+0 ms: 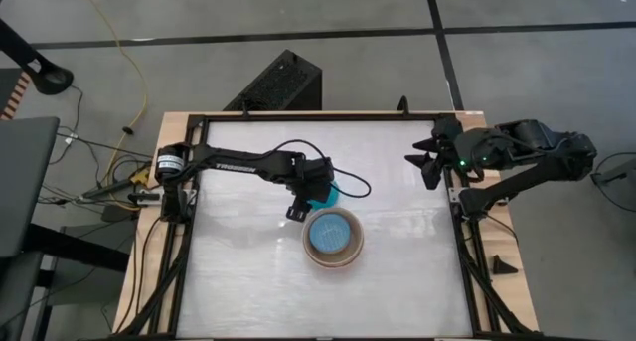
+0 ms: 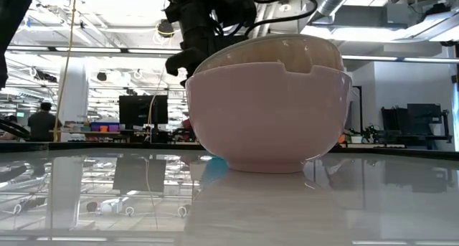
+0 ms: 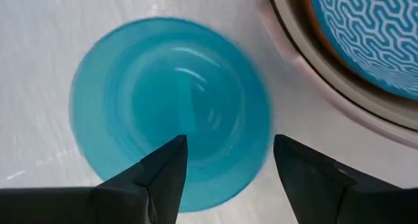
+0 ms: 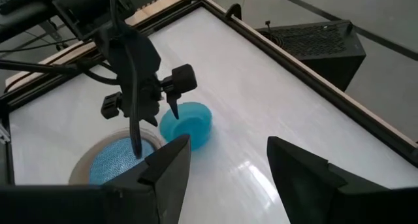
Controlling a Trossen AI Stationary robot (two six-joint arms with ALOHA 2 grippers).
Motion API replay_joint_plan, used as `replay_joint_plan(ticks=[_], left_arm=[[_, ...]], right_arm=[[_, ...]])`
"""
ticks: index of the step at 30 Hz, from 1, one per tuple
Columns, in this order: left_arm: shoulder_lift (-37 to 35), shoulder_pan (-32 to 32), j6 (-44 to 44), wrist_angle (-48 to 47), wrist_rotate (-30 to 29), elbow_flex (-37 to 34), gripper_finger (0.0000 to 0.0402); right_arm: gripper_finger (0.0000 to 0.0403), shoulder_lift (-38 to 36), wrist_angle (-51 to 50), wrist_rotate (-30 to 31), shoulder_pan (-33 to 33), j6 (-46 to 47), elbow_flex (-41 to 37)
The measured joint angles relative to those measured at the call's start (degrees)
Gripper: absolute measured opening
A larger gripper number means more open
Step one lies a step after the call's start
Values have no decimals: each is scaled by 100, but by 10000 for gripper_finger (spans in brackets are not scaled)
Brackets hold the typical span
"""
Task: Nest bowls inside each other
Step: Stack the light blue bowl on top of the blue bowl
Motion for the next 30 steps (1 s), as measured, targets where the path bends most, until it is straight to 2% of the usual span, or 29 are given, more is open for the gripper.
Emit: replay_joint_plan(ticks=[6,14,21,24,30], left_arm=[[0,11,89,55,26,-35,217],[0,9,-8,360,145,-450,217],[0,32,-247,872,-106,-618,208],[0,31,-265,1104,-136,-616,174],[0,31,-334,970,187,-617,47]], right_arm=[[237,-2,-10,0,0,0,0],[237,-2,-14,94,-2,4,0],[237,-2,-14,103,0,34,0],[237,-2,-16,105,-2,56,0],[237,-2,-14,105,0,153,0]])
